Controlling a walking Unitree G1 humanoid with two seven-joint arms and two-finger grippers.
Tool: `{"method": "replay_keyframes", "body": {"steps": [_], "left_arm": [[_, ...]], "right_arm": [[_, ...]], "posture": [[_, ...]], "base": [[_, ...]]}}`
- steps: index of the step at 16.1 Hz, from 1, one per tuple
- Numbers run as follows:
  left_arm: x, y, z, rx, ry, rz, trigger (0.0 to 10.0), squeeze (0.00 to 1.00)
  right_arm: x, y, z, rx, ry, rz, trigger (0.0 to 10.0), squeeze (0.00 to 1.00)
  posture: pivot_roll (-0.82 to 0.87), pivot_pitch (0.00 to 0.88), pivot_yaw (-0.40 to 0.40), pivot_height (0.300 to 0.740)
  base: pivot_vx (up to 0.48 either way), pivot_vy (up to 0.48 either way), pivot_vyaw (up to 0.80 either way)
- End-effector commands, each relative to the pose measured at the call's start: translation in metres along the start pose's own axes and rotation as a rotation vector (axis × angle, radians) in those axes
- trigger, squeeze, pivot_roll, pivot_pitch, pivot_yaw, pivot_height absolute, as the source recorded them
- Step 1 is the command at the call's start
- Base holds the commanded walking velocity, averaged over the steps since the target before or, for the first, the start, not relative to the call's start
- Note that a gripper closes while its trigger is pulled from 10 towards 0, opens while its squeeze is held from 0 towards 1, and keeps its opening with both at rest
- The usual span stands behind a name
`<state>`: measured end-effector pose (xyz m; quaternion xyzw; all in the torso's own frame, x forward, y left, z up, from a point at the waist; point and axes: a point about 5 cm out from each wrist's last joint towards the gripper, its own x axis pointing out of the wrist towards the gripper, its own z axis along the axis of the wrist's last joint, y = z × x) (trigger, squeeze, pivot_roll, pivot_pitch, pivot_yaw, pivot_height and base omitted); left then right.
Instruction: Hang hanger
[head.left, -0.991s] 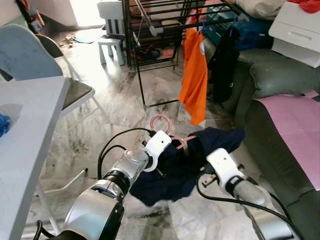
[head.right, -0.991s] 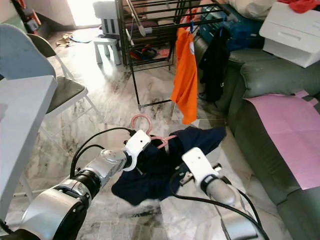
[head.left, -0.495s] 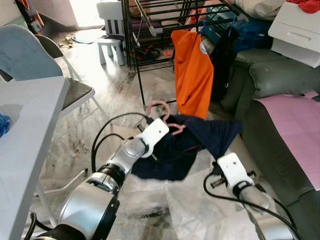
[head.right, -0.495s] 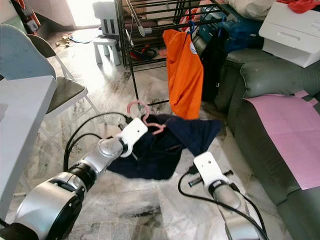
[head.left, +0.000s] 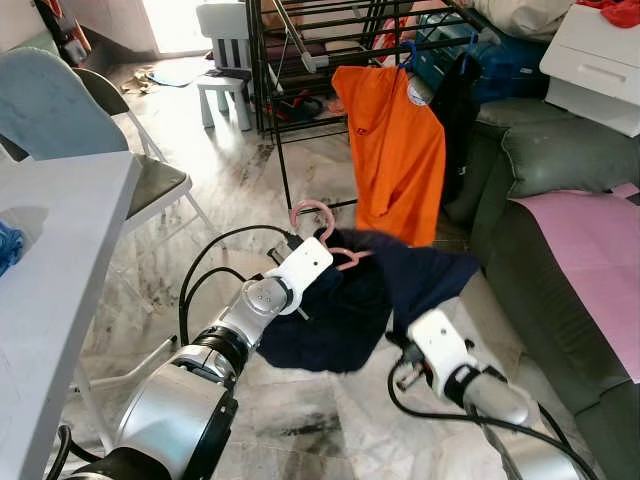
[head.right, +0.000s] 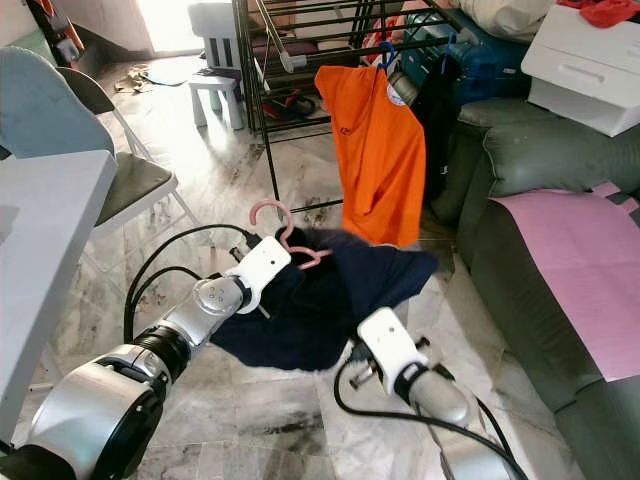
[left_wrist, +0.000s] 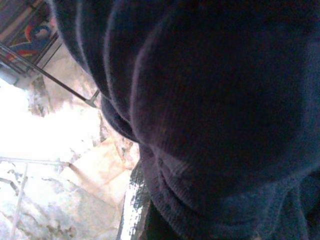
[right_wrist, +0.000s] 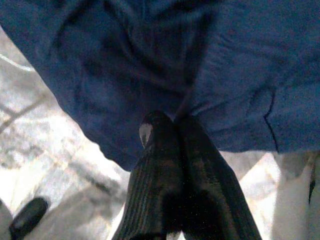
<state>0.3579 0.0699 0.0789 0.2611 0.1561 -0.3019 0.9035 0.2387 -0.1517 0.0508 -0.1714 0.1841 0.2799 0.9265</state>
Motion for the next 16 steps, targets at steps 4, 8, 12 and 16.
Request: {"method": "replay_keyframes", "body": {"steps": [4, 8, 12, 16], "left_arm": [[0.004, 0.009, 0.045, -0.057, -0.183, 0.078, 0.0, 0.0], [0.003, 0.011, 0.038, -0.044, -0.169, 0.095, 0.0, 0.0], [0.0, 0.014, 0.031, 0.014, -0.154, 0.102, 0.0, 0.0], [-0.005, 0.015, 0.022, 0.266, -0.165, 0.03, 0.0, 0.0]], "right_arm": [[-0.002, 0.015, -0.023, 0.071, 0.093, 0.059, 10.0, 1.0], [-0.017, -0.008, -0.018, 0.075, 0.04, -0.057, 10.0, 1.0], [-0.031, -0.017, -0.006, 0.027, -0.011, -0.061, 10.0, 1.0], [-0.053, -0.032, 0.01, -0.094, -0.047, -0.059, 10.0, 1.0]], "posture": [[-0.07, 0.0, 0.049, 0.74], [-0.08, 0.0, 0.043, 0.74], [-0.08, 0.0, 0.042, 0.74], [-0.09, 0.0, 0.047, 0.74]], "base": [[0.0, 0.0, 0.0], [0.0, 0.0, 0.0], [0.0, 0.0, 0.0], [0.0, 0.0, 0.0]]}}
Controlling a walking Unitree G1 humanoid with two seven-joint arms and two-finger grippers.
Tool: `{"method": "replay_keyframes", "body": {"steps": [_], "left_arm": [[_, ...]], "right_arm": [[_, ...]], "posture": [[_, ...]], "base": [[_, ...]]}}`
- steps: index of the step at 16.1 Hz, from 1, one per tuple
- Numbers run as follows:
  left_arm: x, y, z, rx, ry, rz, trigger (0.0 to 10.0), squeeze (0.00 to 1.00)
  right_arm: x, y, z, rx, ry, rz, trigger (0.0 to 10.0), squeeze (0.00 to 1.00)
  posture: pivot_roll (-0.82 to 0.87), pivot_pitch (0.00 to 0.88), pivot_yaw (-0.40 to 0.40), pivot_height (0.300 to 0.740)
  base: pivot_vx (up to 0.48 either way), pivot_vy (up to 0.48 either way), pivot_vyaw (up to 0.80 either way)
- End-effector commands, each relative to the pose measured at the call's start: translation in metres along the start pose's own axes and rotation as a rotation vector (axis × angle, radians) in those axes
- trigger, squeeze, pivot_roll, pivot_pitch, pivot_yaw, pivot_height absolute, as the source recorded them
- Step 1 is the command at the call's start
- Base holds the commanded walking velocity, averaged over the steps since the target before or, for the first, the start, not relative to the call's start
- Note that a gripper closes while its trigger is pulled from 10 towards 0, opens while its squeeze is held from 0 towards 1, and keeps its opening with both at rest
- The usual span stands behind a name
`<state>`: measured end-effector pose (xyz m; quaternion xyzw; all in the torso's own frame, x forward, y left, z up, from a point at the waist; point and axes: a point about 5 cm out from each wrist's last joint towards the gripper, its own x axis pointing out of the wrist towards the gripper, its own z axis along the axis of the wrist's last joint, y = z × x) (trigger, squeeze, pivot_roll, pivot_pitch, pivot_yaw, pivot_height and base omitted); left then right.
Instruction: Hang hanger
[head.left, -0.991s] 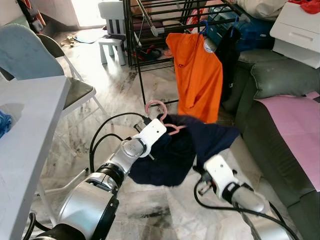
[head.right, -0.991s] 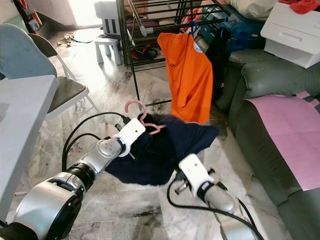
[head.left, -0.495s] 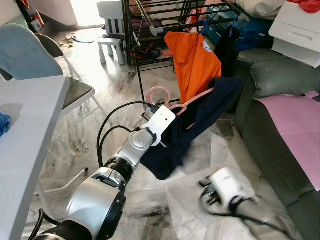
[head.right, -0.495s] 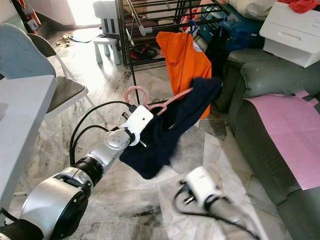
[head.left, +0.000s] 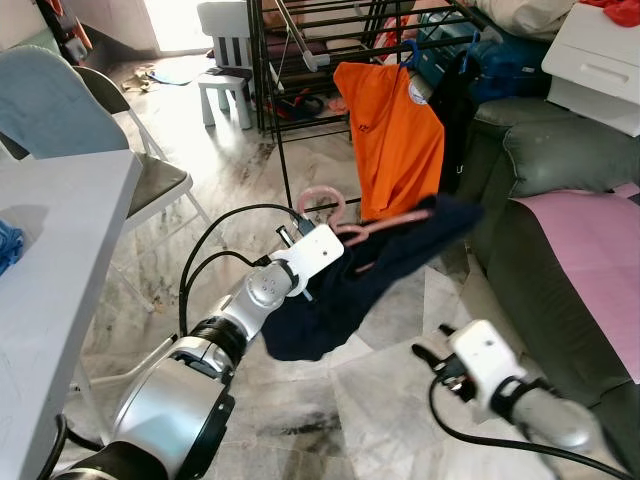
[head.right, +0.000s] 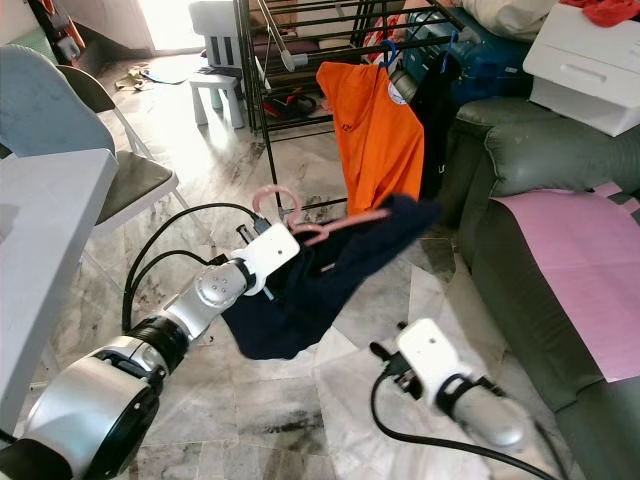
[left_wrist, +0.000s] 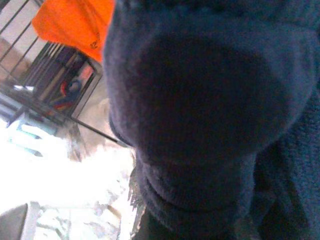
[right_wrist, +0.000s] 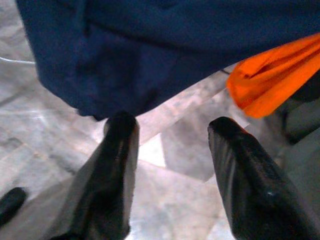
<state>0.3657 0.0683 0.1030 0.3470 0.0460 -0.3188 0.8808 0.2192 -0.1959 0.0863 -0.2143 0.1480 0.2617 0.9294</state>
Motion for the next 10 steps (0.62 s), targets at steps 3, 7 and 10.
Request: {"method": "replay_keyframes", "body": {"steps": [3, 7, 10], "left_arm": [[-0.006, 0.001, -0.001, 0.16, -0.052, -0.088, 0.0, 0.0], [-0.012, 0.002, -0.006, 0.304, -0.079, -0.171, 0.0, 0.0], [-0.015, 0.003, -0.005, 0.327, -0.109, -0.187, 0.0, 0.0]], "right_arm": [[-0.016, -0.008, 0.005, -0.039, -0.003, 0.012, 10.0, 1.0], [-0.049, -0.033, 0.0, -0.133, 0.097, 0.001, 10.0, 1.0], [-0.07, -0.057, -0.004, -0.13, 0.125, -0.099, 10.0, 1.0]], "posture": [[-0.09, 0.0, 0.046, 0.74], [-0.09, 0.0, 0.046, 0.74], [-0.09, 0.0, 0.046, 0.74]], "base": [[0.0, 0.0, 0.0], [0.0, 0.0, 0.0], [0.0, 0.0, 0.0]]}}
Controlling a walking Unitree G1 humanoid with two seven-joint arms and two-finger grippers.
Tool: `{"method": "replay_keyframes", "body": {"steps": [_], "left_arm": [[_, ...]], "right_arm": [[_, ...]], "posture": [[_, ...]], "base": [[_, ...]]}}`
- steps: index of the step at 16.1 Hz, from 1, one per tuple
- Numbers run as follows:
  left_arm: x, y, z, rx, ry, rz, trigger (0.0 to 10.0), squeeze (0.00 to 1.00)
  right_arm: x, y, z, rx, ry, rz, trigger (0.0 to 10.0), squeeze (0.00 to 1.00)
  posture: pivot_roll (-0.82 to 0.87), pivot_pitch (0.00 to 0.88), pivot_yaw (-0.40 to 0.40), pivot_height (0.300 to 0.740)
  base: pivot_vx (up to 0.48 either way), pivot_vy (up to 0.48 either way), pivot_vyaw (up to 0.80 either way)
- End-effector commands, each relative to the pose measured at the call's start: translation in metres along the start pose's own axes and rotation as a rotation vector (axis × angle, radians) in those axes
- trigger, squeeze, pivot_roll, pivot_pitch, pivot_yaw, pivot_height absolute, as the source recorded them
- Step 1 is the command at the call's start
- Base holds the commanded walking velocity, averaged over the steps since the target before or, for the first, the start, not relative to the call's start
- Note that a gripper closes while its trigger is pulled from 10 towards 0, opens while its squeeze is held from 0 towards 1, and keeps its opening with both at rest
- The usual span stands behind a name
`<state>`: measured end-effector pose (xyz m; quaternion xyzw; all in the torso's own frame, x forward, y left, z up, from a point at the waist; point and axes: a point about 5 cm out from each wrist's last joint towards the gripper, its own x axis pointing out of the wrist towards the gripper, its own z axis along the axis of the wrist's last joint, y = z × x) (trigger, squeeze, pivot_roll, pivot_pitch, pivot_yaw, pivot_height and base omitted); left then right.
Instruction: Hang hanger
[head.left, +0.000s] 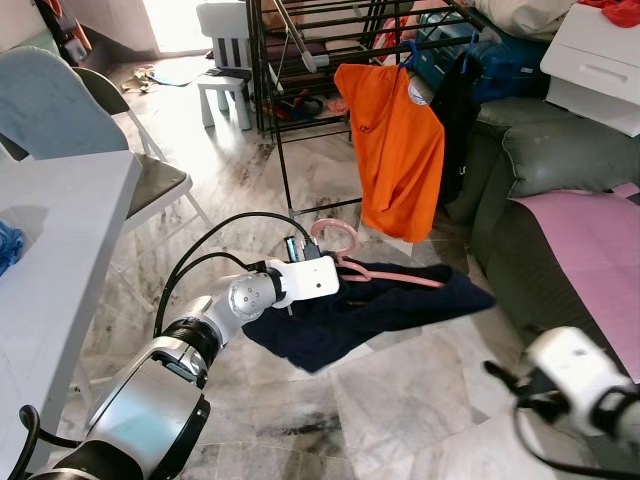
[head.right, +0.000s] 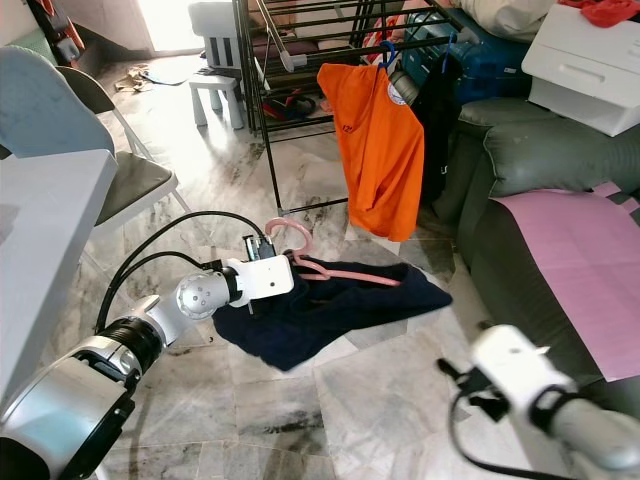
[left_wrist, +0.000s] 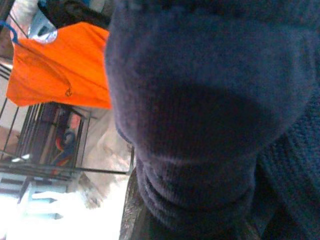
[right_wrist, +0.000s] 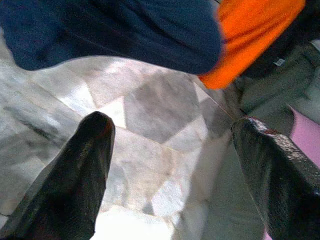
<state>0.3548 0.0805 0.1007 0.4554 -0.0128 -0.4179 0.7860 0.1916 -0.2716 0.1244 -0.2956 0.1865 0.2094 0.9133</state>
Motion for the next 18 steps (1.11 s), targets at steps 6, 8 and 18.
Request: {"method": "replay_keyframes", "body": {"steps": [6, 8, 18], "left_arm": [[0.005, 0.008, 0.011, -0.073, -0.056, 0.077, 0.0, 0.0], [0.005, 0.008, 0.011, -0.073, -0.056, 0.077, 0.0, 0.0], [0.005, 0.008, 0.011, -0.073, -0.056, 0.077, 0.0, 0.0]], "right_arm": [[0.036, 0.005, 0.034, 0.26, -0.185, -0.221, 10.0, 0.31], [0.036, 0.005, 0.034, 0.26, -0.185, -0.221, 10.0, 0.31], [0.036, 0.005, 0.034, 0.26, -0.185, -0.221, 10.0, 0.31]], "posture": [[-0.09, 0.0, 0.052, 0.74], [-0.09, 0.0, 0.052, 0.74], [-0.09, 0.0, 0.052, 0.74]], "base": [[0.0, 0.0, 0.0], [0.0, 0.0, 0.0], [0.0, 0.0, 0.0]]}}
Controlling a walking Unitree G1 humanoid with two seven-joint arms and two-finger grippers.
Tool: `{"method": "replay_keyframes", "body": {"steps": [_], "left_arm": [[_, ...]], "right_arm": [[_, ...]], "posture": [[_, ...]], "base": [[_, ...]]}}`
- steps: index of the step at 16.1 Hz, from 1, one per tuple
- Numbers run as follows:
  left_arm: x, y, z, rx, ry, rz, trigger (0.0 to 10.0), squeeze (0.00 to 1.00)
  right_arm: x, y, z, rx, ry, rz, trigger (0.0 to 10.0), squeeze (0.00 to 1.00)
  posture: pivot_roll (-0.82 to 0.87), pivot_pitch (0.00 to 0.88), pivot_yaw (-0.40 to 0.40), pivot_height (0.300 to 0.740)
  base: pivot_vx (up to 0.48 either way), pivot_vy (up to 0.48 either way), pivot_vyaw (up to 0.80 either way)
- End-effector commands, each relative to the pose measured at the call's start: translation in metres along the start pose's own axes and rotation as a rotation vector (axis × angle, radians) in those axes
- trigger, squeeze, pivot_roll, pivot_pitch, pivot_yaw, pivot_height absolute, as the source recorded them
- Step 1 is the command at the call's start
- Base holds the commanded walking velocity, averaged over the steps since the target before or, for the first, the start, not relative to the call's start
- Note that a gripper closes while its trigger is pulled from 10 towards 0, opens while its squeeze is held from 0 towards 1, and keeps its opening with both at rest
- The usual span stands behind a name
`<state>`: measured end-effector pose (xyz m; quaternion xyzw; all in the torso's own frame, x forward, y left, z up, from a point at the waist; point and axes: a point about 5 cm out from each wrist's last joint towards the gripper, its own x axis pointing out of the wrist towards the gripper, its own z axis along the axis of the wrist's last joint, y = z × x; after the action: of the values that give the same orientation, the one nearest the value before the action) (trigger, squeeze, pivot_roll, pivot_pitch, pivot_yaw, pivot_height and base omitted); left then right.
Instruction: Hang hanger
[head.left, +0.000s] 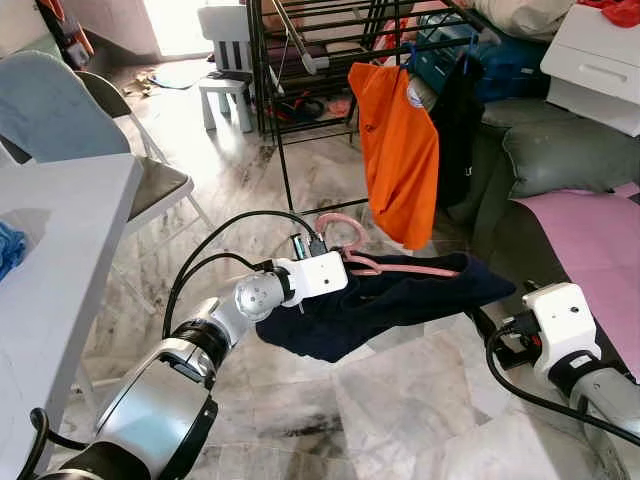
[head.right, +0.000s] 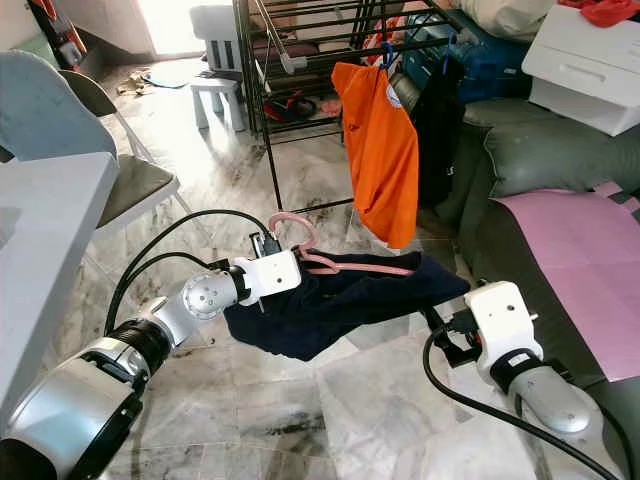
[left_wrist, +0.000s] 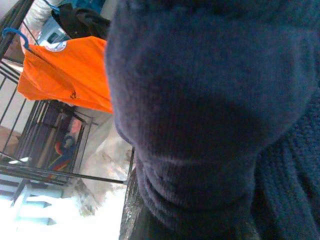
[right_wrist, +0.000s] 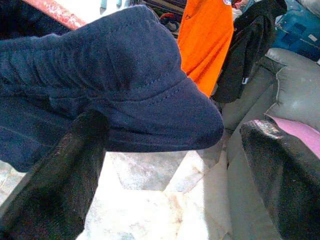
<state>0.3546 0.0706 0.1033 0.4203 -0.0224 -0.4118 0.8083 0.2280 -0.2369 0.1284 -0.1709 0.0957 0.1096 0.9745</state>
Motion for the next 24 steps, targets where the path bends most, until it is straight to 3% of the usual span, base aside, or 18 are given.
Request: {"method": "replay_keyframes", "body": {"steps": [1, 4, 5, 6, 9, 11, 14, 16, 17, 18, 20, 21, 24], "left_arm": [[0.0, 0.009, 0.004, -0.006, -0.019, 0.039, 0.0, 0.0], [0.0, 0.009, 0.004, -0.006, -0.019, 0.039, 0.0, 0.0], [0.001, -0.001, 0.008, 0.035, -0.056, -0.026, 0.0, 0.0], [0.001, -0.012, 0.006, 0.091, -0.062, -0.1, 0.0, 0.0], [0.001, -0.012, 0.005, 0.084, -0.049, -0.094, 0.0, 0.0], [0.001, -0.016, 0.007, 0.091, -0.065, -0.106, 0.0, 0.0], [0.002, -0.018, 0.01, 0.105, -0.093, -0.112, 0.0, 0.0], [0.003, -0.018, 0.013, 0.113, -0.115, -0.117, 0.0, 0.0], [0.004, -0.019, 0.017, 0.114, -0.136, -0.121, 0.0, 0.0], [0.004, -0.02, 0.019, 0.114, -0.151, -0.124, 0.0, 0.0], [0.005, -0.022, 0.021, 0.119, -0.165, -0.129, 0.0, 0.0], [0.006, -0.024, 0.024, 0.123, -0.182, -0.139, 0.0, 0.0], [0.006, -0.027, 0.026, 0.128, -0.197, -0.156, 0.0, 0.0]], "right_arm": [[-0.001, -0.001, 0.002, -0.005, -0.003, -0.003, 10.0, 0.31], [-0.001, -0.001, 0.002, -0.005, -0.003, -0.003, 10.0, 0.31], [-0.004, 0.001, 0.01, -0.128, -0.002, 0.149, 10.0, 1.0], [-0.018, -0.009, 0.017, -0.32, 0.048, 0.365, 10.0, 1.0], [-0.016, -0.017, 0.023, -0.364, 0.033, 0.333, 10.0, 1.0], [-0.016, -0.025, 0.024, -0.391, 0.056, 0.393, 10.0, 1.0], [-0.014, -0.024, 0.023, -0.348, 0.082, 0.51, 10.0, 1.0], [-0.007, -0.026, 0.016, -0.372, 0.119, 0.565, 10.0, 0.84], [-0.001, -0.026, 0.014, -0.35, 0.123, 0.599, 10.0, 0.1], [0.005, -0.026, 0.012, -0.329, 0.129, 0.62, 10.0, 0.0], [0.01, -0.026, 0.008, -0.315, 0.144, 0.648, 10.0, 0.0], [0.019, -0.024, 0.005, -0.311, 0.143, 0.668, 0.0, 0.0], [0.029, -0.02, 0.009, -0.322, 0.127, 0.705, 0.0, 0.0]], "posture": [[-0.09, 0.0, 0.052, 0.74], [-0.09, 0.0, 0.052, 0.74], [-0.08, 0.0, 0.054, 0.74], [-0.08, 0.0, 0.052, 0.74], [-0.09, 0.0, 0.05, 0.74], [-0.09, 0.0, 0.045, 0.74], [-0.09, 0.0, 0.038, 0.74], [-0.08, 0.0, 0.035, 0.74], [-0.08, 0.0, 0.03, 0.74], [-0.08, 0.0, 0.029, 0.74], [-0.08, 0.0, 0.027, 0.74], [-0.07, 0.0, 0.025, 0.74], [-0.07, 0.0, 0.025, 0.74]], "base": [[0.0, 0.0, 0.0], [0.0, 0.0, 0.0], [0.0, 0.0, 0.0], [0.0, 0.0, 0.0], [0.0, 0.0, 0.0], [0.0, 0.0, 0.0], [0.0, 0.0, 0.0], [0.0, 0.0, 0.0], [0.0, 0.0, 0.0], [0.0, 0.0, 0.0], [0.0, 0.0, 0.0], [0.0, 0.0, 0.0], [0.0, 0.0, 0.0]]}}
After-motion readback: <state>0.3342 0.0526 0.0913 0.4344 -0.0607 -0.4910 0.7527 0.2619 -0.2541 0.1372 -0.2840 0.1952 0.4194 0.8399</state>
